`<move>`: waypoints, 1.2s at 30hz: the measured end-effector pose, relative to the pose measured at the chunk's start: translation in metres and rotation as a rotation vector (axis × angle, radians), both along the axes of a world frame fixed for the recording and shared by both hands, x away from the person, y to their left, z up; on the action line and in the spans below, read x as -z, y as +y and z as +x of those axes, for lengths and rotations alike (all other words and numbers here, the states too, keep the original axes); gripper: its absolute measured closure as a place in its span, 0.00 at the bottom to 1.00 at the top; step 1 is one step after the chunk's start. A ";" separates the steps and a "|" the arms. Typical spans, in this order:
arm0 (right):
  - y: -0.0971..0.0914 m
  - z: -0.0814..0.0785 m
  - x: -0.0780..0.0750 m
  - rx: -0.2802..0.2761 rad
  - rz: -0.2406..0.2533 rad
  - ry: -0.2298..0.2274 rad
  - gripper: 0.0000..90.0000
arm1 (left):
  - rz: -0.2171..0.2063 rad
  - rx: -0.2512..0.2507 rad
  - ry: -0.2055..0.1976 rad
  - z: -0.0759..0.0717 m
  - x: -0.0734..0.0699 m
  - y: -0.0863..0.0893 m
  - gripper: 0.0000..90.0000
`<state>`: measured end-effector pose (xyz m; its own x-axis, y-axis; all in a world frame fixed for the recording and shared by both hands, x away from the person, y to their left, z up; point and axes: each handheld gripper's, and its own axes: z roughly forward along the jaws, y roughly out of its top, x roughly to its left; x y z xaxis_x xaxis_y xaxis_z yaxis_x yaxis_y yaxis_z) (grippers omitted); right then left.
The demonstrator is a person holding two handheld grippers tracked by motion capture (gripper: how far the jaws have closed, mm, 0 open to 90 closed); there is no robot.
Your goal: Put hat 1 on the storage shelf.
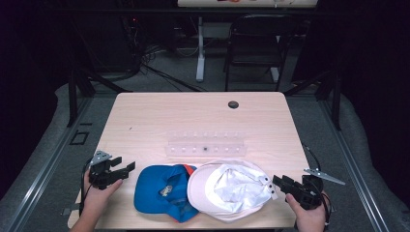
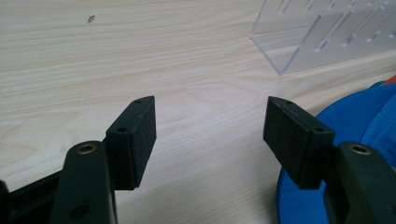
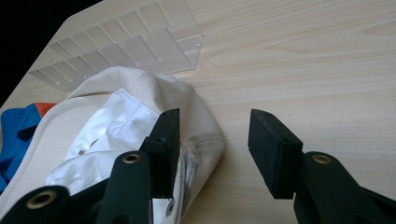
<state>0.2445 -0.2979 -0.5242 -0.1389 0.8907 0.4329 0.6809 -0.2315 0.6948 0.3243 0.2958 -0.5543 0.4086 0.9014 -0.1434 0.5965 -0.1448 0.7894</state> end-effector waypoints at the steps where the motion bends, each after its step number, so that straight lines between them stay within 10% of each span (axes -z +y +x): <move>1: 0.000 0.000 0.000 0.000 0.000 0.000 0.60 | 0.000 0.000 0.000 0.000 0.000 0.000 0.39; 25: 0.004 0.007 -0.004 -0.118 0.047 0.178 0.61 | 0.025 0.013 0.009 -0.003 0.001 -0.002 0.39; 36: 0.007 0.024 -0.007 -0.150 0.054 0.346 0.68 | 0.043 0.021 -0.001 -0.004 0.002 -0.004 0.39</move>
